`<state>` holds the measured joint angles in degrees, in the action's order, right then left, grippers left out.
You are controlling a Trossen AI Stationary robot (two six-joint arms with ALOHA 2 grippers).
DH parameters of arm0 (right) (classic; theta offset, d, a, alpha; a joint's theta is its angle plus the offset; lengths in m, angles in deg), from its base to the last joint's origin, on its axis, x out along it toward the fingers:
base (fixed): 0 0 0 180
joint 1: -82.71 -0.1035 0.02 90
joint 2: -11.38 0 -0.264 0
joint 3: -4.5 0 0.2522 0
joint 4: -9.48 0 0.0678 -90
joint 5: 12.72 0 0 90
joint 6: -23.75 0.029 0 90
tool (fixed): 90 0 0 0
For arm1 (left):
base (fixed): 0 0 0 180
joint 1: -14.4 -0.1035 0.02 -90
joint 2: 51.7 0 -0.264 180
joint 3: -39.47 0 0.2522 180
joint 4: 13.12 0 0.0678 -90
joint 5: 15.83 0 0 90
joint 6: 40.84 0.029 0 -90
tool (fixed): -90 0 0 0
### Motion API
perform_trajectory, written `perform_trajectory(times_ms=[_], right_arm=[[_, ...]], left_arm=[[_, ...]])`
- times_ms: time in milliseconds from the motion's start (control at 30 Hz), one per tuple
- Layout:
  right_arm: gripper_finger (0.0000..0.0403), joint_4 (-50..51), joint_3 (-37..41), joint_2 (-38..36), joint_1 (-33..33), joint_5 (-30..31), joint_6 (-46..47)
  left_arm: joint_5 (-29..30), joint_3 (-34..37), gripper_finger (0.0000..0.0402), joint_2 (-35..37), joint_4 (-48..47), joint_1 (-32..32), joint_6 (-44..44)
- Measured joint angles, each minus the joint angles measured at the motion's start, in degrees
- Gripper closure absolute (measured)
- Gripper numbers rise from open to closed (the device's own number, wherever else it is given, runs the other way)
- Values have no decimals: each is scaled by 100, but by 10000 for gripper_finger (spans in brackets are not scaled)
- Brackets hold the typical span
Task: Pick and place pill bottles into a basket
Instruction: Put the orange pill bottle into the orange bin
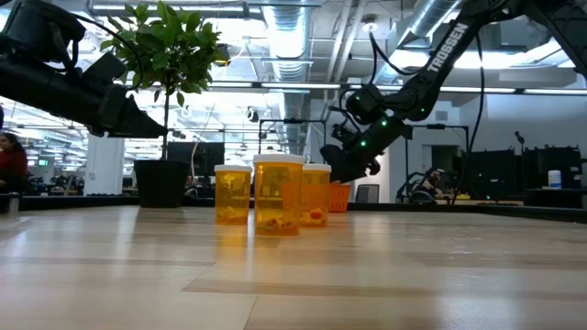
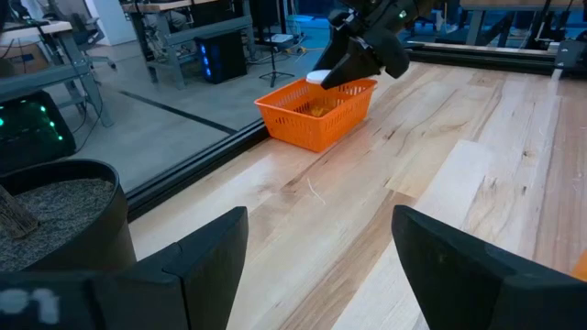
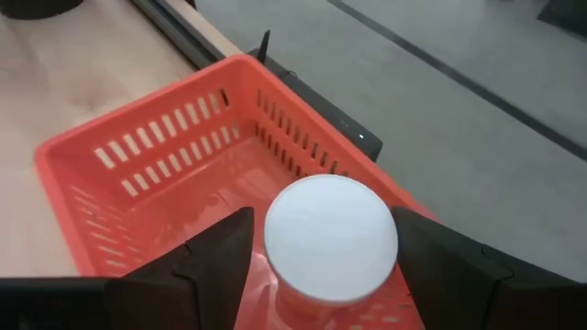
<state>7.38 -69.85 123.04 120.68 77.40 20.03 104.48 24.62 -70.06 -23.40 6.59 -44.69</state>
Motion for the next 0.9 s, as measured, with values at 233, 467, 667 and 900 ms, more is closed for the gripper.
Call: perform_trajectory(times_ms=[233,467,667,900], right_arm=[[152,48,-64,0,-8,15,-81],[152,61,-64,0,-8,22,-165],[152,33,-64,0,-8,45,-233],[152,-125,-64,0,-8,151,-280]], left_arm=[[-1,1,139,0,0,0,0],[0,1,139,0,0,1,0],[2,1,139,-1,0,0,-1],[2,1,139,1,0,-1,0]])
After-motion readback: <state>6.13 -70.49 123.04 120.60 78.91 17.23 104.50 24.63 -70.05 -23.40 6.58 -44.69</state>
